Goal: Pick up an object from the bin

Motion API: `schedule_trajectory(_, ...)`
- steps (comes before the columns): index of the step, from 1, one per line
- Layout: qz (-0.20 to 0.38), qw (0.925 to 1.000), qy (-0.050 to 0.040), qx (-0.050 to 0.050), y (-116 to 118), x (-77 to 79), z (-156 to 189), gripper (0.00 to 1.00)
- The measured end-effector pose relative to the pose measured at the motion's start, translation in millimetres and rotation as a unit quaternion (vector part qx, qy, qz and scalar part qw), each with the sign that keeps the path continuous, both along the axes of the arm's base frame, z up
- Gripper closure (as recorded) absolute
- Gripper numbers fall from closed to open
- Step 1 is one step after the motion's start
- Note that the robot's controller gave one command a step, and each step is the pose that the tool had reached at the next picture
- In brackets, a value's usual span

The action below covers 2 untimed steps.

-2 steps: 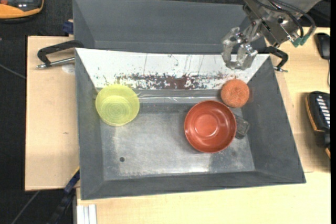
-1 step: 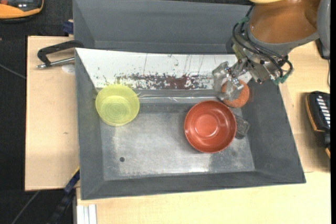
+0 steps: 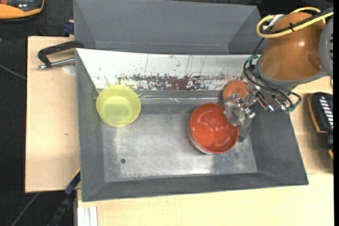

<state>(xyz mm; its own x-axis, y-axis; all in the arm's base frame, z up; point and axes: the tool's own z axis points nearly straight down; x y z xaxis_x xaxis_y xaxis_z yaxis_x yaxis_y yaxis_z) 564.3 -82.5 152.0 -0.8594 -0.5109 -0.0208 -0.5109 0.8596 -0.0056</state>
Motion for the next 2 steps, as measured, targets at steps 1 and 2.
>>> schedule_trajectory(1,0.002,1.0000,-0.0045,0.000,2.7,2.5,4.6,0.00)
schedule_trajectory(2,0.038,0.9993,-0.0029,0.002,28.9,20.8,-84.2,0.00)
